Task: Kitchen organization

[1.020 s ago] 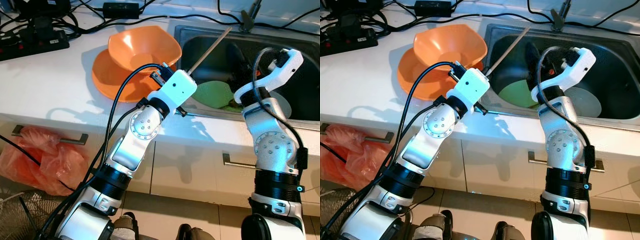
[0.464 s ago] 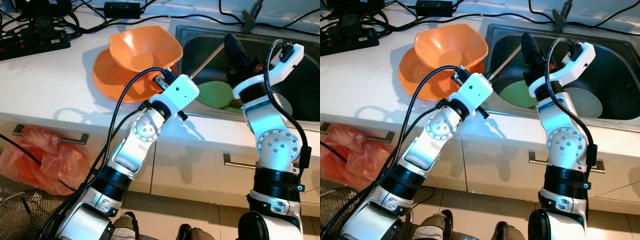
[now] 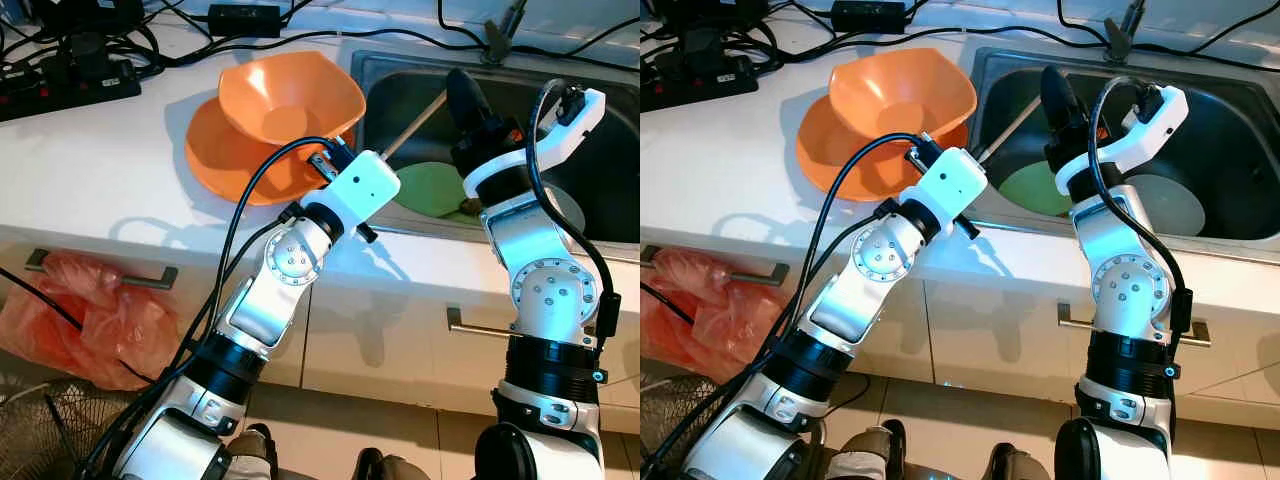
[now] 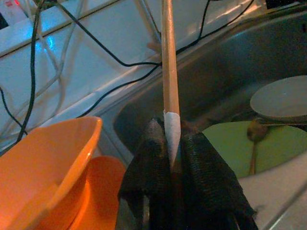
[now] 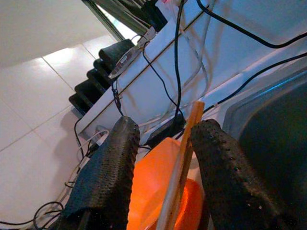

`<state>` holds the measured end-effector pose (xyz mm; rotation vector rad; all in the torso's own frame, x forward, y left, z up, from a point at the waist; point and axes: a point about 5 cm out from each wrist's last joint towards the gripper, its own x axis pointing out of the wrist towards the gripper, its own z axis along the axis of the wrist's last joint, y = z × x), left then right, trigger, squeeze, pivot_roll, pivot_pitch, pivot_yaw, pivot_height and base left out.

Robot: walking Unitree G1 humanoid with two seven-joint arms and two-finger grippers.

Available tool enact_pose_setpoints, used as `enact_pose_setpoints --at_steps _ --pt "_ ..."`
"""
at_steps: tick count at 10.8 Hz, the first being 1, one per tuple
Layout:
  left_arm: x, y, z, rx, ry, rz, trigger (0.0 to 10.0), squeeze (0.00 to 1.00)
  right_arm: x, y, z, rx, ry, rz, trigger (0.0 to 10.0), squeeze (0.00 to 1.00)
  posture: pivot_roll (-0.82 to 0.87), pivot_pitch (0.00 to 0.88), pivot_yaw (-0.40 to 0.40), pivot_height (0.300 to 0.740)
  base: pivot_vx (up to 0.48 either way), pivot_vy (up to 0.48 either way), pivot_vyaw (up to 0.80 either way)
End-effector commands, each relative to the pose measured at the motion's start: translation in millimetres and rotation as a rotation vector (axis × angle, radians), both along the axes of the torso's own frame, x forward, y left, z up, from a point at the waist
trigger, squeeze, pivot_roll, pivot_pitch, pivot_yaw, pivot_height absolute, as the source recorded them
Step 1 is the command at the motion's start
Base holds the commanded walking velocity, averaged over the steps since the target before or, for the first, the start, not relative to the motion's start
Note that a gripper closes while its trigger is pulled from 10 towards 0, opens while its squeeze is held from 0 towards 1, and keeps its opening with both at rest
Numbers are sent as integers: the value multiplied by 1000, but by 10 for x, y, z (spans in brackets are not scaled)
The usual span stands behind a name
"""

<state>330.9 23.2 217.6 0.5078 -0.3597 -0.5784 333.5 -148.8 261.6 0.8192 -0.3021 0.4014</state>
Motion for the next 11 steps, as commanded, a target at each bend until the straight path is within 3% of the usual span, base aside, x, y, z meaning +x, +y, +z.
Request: enact_pose_setpoints --at_steps 1,7,11 --pt "-62 -69 3 0 -9 -40 10000 0 -9 11 -6 3 6 12 10000 0 202 152 -28 740 0 0 0" --pt "-104 -71 117 -33 -76 -52 10000 0 38 43 -82 -5 40 15 10000 0 212 157 -33 740 0 0 0" --pt "-141 -102 93 -11 -68 -89 10000 0 49 52 -94 -1 46 12 10000 0 213 160 -32 740 0 0 0"
